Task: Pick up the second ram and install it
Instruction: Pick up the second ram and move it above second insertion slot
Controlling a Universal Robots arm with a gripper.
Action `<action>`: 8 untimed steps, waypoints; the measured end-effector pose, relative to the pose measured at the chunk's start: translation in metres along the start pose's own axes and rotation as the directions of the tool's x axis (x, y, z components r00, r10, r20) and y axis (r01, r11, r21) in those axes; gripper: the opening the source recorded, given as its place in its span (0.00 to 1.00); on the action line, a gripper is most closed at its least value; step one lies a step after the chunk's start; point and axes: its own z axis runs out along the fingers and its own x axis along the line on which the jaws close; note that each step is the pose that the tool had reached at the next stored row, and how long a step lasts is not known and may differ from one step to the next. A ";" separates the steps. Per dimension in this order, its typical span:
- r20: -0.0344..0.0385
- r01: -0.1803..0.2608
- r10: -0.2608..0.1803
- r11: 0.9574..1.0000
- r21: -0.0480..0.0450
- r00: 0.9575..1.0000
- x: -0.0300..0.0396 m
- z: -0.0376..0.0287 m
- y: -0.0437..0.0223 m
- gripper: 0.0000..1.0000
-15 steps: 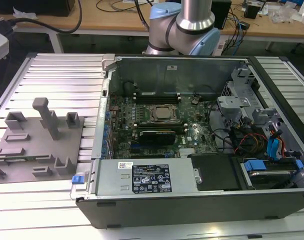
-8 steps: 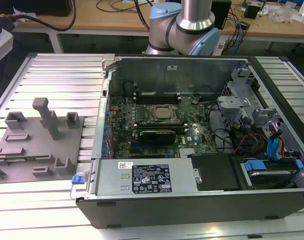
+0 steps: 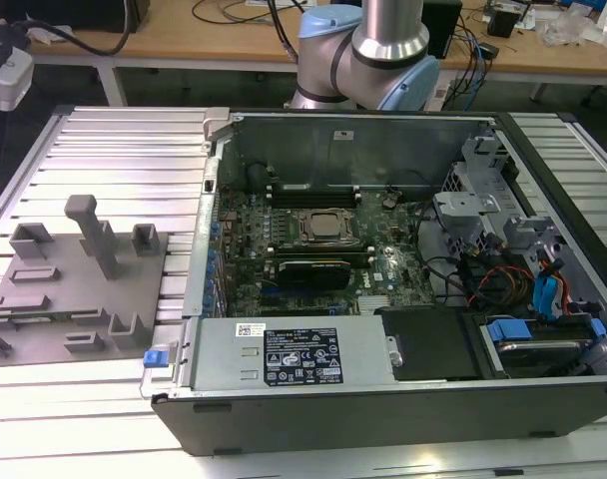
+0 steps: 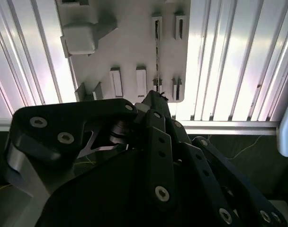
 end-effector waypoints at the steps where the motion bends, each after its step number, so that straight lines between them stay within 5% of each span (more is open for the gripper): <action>1: -0.001 0.023 -0.023 1.000 -0.001 1.000 0.0000 0.0000 0.0000 0.11; 5: -0.003 0.084 -0.084 0.996 -0.002 0.996 0.0000 0.0000 0.0000 0.11; 8: -0.007 0.170 -0.170 0.985 -0.004 0.985 0.0000 0.0000 0.0000 0.11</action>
